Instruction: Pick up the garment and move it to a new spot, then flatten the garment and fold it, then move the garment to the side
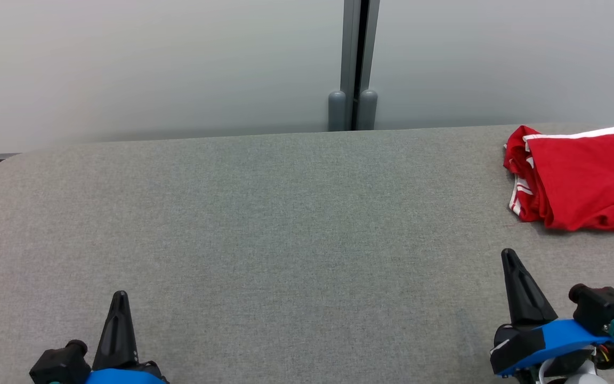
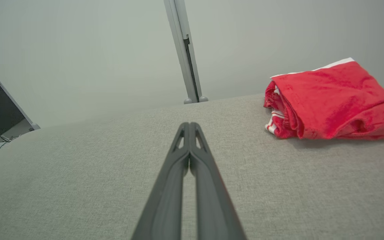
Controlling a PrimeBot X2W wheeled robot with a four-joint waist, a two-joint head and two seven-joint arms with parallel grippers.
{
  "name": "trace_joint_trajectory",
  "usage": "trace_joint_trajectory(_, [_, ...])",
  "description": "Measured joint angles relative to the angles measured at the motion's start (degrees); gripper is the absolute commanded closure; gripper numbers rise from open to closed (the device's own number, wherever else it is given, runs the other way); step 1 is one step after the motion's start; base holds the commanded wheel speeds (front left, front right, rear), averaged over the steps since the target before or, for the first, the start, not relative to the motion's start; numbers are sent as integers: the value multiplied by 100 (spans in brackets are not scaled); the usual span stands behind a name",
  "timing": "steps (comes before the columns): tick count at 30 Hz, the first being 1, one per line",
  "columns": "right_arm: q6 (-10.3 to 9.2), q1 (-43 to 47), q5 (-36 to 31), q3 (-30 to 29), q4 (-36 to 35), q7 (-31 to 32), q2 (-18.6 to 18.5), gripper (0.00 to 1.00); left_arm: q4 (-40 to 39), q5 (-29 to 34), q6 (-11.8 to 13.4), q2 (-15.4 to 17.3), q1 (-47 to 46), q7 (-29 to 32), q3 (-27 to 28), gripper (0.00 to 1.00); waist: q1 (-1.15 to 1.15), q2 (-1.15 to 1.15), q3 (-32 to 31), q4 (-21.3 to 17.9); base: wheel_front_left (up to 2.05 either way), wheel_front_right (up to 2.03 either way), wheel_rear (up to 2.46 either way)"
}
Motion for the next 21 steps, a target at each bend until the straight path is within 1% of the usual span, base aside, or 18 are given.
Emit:
trace_joint_trajectory(11, [0, -4, 1166, -58, 43, 194, 1, 100, -9, -1178, -8, -1, -85, 263, 15, 100, 0, 0, -14, 7, 0, 0, 0])
trace_joint_trajectory(21, [0, -14, 2097, -114, 93, 346, 2, 100, -12, -2106, -48, -1, -183, 490, 46, 100, 0, 0, -26, 13, 0, 0, 0])
